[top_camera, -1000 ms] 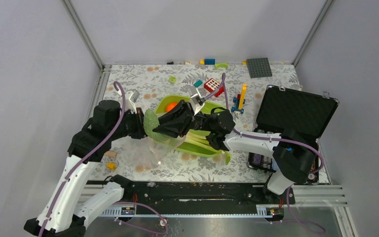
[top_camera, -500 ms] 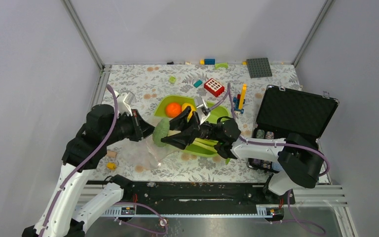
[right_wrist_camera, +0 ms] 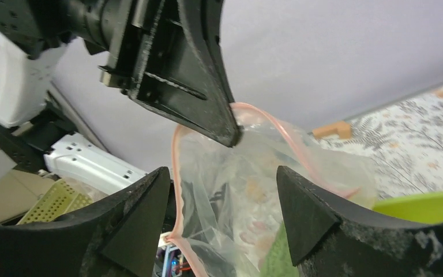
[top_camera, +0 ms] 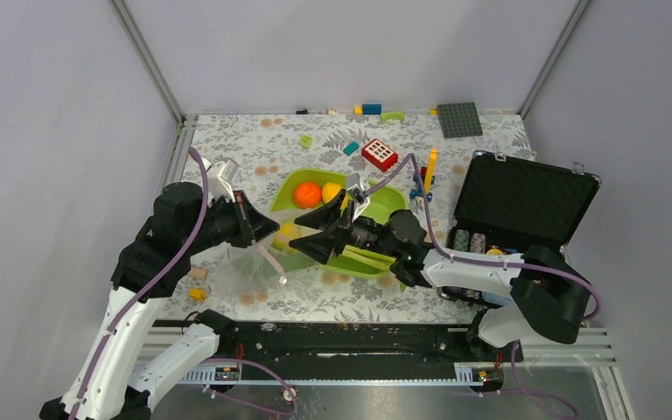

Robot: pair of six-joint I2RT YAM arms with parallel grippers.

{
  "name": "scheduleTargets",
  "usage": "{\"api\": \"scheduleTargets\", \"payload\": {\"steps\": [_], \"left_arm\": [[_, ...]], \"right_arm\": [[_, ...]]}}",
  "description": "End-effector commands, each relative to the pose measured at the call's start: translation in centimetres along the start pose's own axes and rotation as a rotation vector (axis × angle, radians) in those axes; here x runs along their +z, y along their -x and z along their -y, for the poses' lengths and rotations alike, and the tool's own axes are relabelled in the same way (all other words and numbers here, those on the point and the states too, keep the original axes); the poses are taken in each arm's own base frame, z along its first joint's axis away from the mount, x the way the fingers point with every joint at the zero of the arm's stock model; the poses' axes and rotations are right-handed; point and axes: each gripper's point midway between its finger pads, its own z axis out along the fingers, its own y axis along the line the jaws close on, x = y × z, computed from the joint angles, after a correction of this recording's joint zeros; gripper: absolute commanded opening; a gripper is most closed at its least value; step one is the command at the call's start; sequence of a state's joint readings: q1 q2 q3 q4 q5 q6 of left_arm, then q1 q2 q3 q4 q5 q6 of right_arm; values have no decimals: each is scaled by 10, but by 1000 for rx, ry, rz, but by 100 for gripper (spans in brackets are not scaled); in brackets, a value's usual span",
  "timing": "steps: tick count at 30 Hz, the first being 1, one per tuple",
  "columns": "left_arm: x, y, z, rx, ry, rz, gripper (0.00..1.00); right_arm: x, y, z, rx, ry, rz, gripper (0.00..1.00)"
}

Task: Place the food in the zip-top bag and seal the zipper
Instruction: Place the fake vegetable in the zipper food storage bag.

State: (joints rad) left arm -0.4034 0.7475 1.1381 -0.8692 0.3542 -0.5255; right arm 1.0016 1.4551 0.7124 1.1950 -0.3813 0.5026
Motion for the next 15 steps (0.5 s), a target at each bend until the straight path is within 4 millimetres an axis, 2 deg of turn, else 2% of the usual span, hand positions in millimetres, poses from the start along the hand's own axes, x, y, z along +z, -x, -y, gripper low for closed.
{"api": "scheduleTargets", "payload": {"steps": [1,7,9,12,15], "left_arm": [[-1,18,13,17,-50,70,0],[2,20,9,15,-30,78,0],[3,21,6,16,-18,84,0],[5,20,0,14,6,87,0],[7,21,-3,16,20,90,0]], "right_arm": [[-10,3,14,-71,-129,-53,76],[-24,14,25,-45,-297,-133,78],[-38,14,38,-24,-431,-191,78],[-71,7,57,-19,-631,-288,78],[-97,2,69,-23,-765,-355,76]]}}
